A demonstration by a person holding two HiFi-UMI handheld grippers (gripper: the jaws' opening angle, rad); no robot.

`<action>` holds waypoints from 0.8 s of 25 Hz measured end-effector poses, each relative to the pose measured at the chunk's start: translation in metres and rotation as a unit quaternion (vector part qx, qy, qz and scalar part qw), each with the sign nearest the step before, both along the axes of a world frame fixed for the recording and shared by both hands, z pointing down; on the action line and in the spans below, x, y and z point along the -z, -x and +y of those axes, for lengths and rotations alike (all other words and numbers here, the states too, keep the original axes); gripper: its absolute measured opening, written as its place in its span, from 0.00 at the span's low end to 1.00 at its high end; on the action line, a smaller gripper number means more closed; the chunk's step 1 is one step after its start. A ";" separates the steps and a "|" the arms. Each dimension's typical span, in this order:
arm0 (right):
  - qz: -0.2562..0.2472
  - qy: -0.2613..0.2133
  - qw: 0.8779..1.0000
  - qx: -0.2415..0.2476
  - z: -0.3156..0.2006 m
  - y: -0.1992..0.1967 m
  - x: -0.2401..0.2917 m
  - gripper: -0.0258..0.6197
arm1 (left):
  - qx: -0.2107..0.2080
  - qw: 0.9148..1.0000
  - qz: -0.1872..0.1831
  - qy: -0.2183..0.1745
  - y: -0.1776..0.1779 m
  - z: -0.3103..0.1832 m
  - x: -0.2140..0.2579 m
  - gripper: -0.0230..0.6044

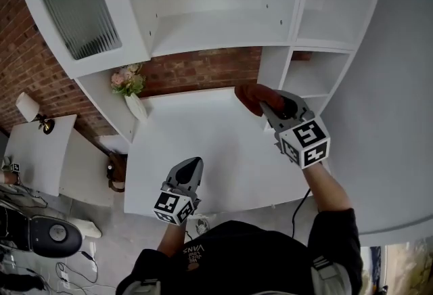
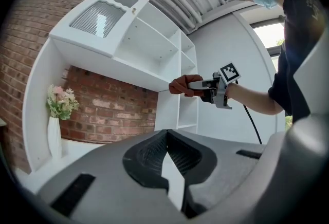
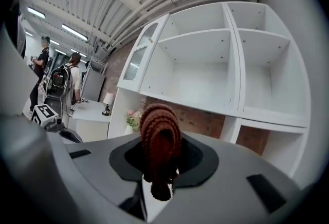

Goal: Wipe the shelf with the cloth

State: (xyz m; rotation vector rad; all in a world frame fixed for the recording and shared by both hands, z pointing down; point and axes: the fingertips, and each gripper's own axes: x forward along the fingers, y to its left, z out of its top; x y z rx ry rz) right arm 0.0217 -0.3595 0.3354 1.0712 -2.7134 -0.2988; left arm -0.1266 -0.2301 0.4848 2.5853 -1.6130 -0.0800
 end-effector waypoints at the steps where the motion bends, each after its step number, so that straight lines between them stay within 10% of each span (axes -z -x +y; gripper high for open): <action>1: -0.007 0.006 1.000 0.002 0.004 -0.002 -0.008 0.20 | 0.005 1.000 -0.001 0.001 -0.002 0.004 -0.001 0.05; 20: -0.130 0.164 0.978 -0.001 0.073 -0.059 -0.150 0.19 | 0.092 0.995 -0.011 0.032 -0.056 0.076 -0.033 0.05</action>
